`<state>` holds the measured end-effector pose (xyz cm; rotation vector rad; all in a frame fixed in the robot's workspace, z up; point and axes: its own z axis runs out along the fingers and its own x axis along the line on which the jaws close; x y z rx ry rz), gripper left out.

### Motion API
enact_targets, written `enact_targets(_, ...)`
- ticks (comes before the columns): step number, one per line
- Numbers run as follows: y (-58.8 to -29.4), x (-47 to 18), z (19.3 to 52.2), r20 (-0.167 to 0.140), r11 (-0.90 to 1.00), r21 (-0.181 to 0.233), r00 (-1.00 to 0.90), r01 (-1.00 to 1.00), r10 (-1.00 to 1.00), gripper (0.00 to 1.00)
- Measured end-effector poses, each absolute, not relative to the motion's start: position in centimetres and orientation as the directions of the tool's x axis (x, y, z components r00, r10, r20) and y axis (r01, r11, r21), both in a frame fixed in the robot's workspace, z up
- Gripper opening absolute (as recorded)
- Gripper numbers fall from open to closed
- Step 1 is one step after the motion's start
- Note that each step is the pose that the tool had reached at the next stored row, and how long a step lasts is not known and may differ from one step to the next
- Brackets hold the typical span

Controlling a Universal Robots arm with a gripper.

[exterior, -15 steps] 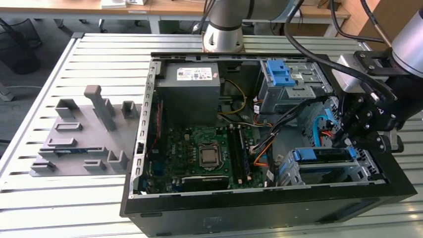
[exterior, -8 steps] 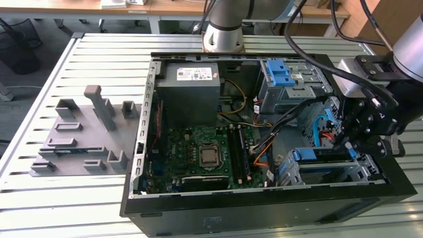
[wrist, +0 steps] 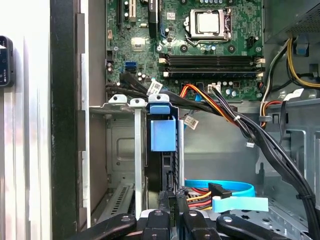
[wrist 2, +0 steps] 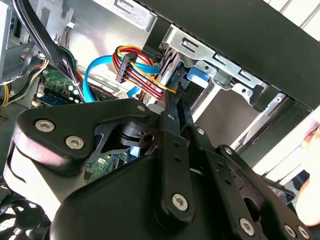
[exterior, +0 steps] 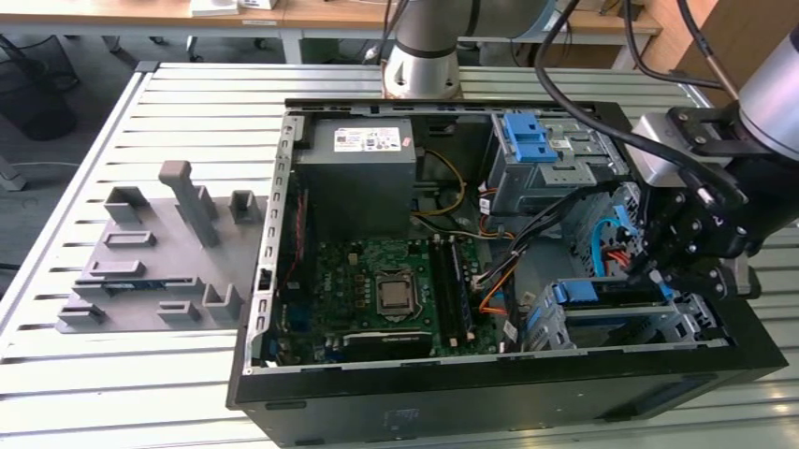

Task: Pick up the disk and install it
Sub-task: 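Insert the first disk wire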

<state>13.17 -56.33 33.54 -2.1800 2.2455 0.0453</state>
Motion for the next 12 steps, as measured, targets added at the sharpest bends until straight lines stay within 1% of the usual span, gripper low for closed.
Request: enact_targets(12,-56.33,13.10,33.21,-0.030,0.031,0.013,-0.031,-0.999,-0.999,0.17)
